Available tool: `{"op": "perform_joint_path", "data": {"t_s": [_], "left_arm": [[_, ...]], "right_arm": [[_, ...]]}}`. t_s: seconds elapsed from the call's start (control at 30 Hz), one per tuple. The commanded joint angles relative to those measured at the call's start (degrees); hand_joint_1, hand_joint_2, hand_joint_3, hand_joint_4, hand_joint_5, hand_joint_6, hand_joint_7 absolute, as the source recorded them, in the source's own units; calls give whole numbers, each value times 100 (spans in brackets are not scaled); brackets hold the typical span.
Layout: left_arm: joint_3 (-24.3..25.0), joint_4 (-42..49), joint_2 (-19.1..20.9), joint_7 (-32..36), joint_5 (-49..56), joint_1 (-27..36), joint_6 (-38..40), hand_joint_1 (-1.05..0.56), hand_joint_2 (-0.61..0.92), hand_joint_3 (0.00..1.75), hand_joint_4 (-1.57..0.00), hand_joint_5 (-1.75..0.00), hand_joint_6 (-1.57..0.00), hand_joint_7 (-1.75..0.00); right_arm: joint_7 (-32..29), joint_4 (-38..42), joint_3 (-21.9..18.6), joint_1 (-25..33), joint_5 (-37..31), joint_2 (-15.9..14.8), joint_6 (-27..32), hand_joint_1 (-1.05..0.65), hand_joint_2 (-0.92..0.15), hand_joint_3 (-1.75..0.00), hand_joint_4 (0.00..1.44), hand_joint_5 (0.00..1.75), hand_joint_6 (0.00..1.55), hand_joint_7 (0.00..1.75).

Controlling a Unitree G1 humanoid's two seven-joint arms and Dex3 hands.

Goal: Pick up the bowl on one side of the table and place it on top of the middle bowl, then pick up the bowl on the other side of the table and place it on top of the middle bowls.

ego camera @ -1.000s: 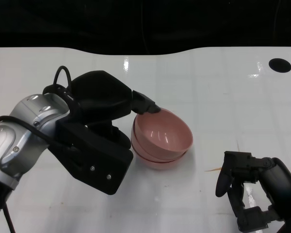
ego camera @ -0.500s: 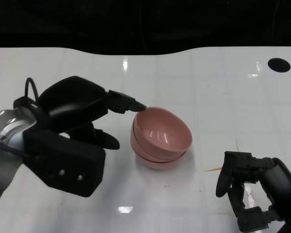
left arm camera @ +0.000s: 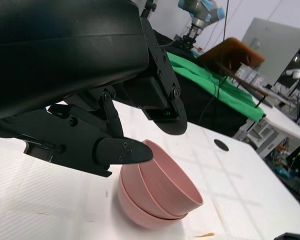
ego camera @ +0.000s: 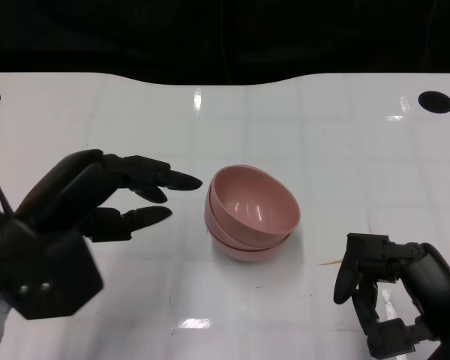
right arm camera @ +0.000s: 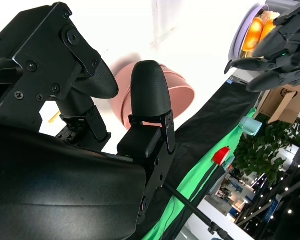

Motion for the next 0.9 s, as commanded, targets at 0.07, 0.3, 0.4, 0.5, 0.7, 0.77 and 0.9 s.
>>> {"op": "perform_joint_path", "data": {"t_s": [0.07,0.3,0.4,0.5,0.7,0.77,0.9], "left_arm": [[296,152,-228,17,-712,427,-298,-6,58,108,-77,-131,-93,-75],[443,-43,-509,178,-906,859,-306,-9,47,127,-85,-167,-74,-149],[485,-189,-578,198,-901,1021,-234,-7,43,131,-86,-174,-71,-157],[569,-516,-761,383,-935,1300,100,-7,40,132,-84,-174,-70,-159],[657,-1092,-973,375,-1286,1750,761,-9,42,129,-81,-173,-67,-159],[694,-1250,-1101,449,-1379,1897,978,-10,43,125,-82,-170,-68,-156],[734,-1388,-1259,426,-1625,1978,1343,-12,44,124,-81,-168,-68,-155]], "right_arm": [[13,4,-41,-5,79,-58,14,1,-20,-164,93,175,82,156],[1,70,-49,-29,62,-75,-65,2,-20,-164,93,175,82,156],[2,51,-46,-25,71,-62,-37,1,-20,-164,93,175,82,155],[-17,63,-47,-32,36,-67,-39,1,-20,-164,93,175,82,155],[-10,45,-60,-38,36,-79,-23,1,-20,-164,92,175,82,156],[-8,56,-70,-42,38,-90,-41,1,-20,-164,93,175,82,156],[16,84,-92,-50,61,-117,-57,1,-20,-164,93,175,82,155]]}}
